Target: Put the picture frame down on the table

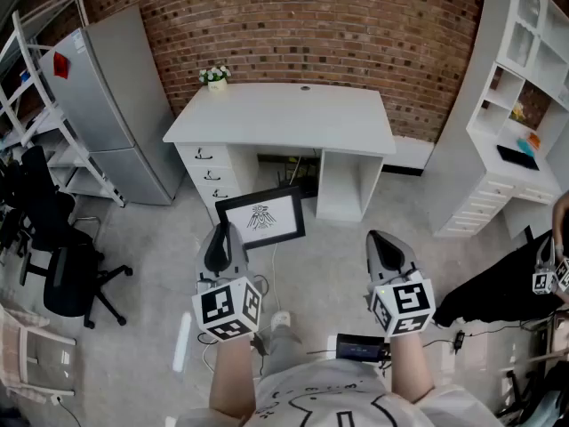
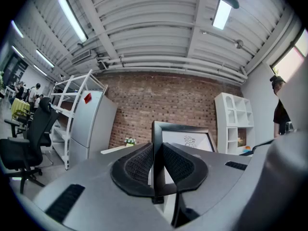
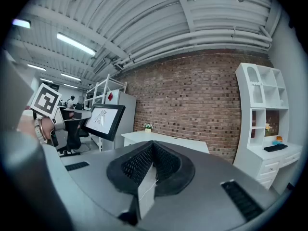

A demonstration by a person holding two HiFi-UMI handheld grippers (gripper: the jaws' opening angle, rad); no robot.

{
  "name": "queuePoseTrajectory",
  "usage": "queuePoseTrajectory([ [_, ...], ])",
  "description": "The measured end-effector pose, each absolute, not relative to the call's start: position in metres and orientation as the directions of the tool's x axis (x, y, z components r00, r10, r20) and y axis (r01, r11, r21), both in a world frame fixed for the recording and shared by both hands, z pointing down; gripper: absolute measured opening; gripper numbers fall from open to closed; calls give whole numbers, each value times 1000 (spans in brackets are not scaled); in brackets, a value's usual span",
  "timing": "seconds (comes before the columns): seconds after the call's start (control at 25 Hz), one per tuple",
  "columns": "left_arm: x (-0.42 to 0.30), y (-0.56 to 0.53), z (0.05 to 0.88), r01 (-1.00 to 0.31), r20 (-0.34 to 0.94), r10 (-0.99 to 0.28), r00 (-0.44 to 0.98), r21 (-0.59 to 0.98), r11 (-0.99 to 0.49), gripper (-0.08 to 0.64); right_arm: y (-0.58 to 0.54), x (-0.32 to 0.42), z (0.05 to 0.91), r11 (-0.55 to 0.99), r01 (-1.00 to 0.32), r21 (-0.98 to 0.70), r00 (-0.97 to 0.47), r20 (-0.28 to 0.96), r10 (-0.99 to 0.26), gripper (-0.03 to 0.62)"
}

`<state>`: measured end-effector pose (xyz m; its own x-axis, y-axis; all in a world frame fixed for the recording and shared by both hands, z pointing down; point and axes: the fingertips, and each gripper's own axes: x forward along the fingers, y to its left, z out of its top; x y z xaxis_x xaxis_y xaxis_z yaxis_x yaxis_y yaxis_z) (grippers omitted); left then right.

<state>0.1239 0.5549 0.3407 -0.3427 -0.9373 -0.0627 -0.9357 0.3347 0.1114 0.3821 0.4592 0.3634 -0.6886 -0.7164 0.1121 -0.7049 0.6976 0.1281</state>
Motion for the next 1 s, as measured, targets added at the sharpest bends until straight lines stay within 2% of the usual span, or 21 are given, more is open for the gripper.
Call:
queuePoseTrajectory([
  [0.28, 91, 521, 344, -937, -53, -939, -341, 106, 334, 72, 427, 347, 368, 706, -696, 128, -695, 126, -708, 17],
  [1.0, -56, 364, 325, -953, -75, -954, -290, 113, 281, 72, 284, 196, 346, 694, -712, 113, -686, 102, -720, 17],
])
